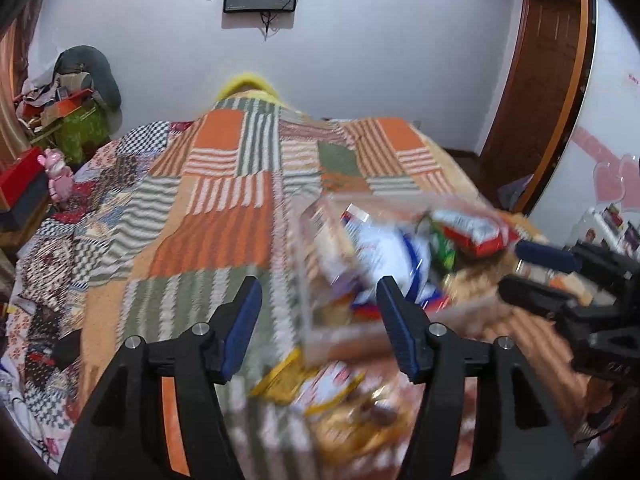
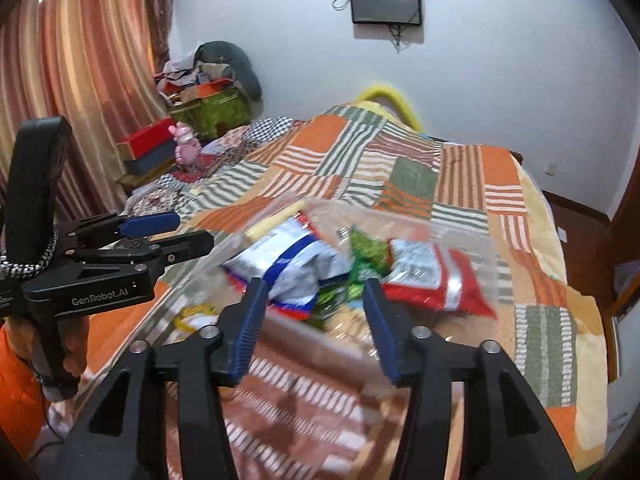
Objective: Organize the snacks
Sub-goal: 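Grasp the yellow-white bag with the left tool while the right tool grasps the puff bag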
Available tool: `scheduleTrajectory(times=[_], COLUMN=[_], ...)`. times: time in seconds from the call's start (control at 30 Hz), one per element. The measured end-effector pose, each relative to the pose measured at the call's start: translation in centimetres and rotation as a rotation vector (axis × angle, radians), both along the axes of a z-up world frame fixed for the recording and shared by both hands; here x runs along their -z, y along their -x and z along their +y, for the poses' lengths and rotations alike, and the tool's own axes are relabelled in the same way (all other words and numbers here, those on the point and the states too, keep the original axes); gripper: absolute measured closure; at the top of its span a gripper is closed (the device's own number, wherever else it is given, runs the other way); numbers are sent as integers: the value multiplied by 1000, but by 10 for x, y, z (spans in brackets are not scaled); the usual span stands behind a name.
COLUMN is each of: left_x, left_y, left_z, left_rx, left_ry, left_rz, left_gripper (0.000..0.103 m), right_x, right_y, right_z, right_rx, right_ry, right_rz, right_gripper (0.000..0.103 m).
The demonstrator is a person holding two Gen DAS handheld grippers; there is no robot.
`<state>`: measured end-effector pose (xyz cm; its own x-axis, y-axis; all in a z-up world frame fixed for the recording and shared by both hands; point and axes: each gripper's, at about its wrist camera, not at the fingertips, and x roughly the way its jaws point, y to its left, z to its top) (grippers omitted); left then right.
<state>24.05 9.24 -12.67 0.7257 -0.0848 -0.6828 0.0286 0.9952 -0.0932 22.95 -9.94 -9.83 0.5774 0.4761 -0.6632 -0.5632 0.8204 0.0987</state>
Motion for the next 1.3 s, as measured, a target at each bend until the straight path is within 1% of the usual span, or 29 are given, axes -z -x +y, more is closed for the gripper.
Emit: scheduleTrajectory(times=[0.03,0.1,0.13,0.2,0.27,0.47,0.57,0.63,0.73,0.83,0.87,0.97,1.03,1.13,1.2,1.27,1.3], left_x=[5,18,27,42,55,70,72,72,76,80,80,78,75,70,68,67,67], left_y=[6,16,23,33,44,71,77,77,76,75,75,72,69,56,48,36,31], left_z=[4,12,17,23,29,44,50,52,56,59,58,52,46,32,23,13,8], left_rx=[-6,-14,-20,-26,-31,-31,-31,-29,-42,-37,-35,-19,-2,29,51,74,87], left_ry=[-10,-24,-28,-29,-26,-1,3,13,8,51,51,46,44,30,27,16,12], left_rz=[14,43,67,108,138,163,160,160,168,179,179,175,172,164,159,157,156], left_gripper=[43,43,43,43,43,43,43,43,43,43,43,43,43,38,31,28,24], right_x=[2,9,14,22,33,63,77,84,90,89,87,83,80,75,70,65,63], right_y=[4,10,13,15,16,13,11,12,6,6,7,10,14,18,19,19,19], right_z=[2,8,12,19,30,68,85,93,99,96,95,90,82,65,48,29,21], right_rx=[-6,-23,-30,-36,-46,-73,-92,-99,-92,-86,-92,-100,-99,-79,-54,-26,-11], right_ry=[0,4,11,22,36,81,91,107,126,119,118,122,123,120,118,109,107], right_rz=[6,27,37,58,93,184,252,270,291,294,291,268,252,230,212,205,201], right_gripper=[47,39,38,30,25,18,17,17,17,19,27,31,32,32,32,32,32])
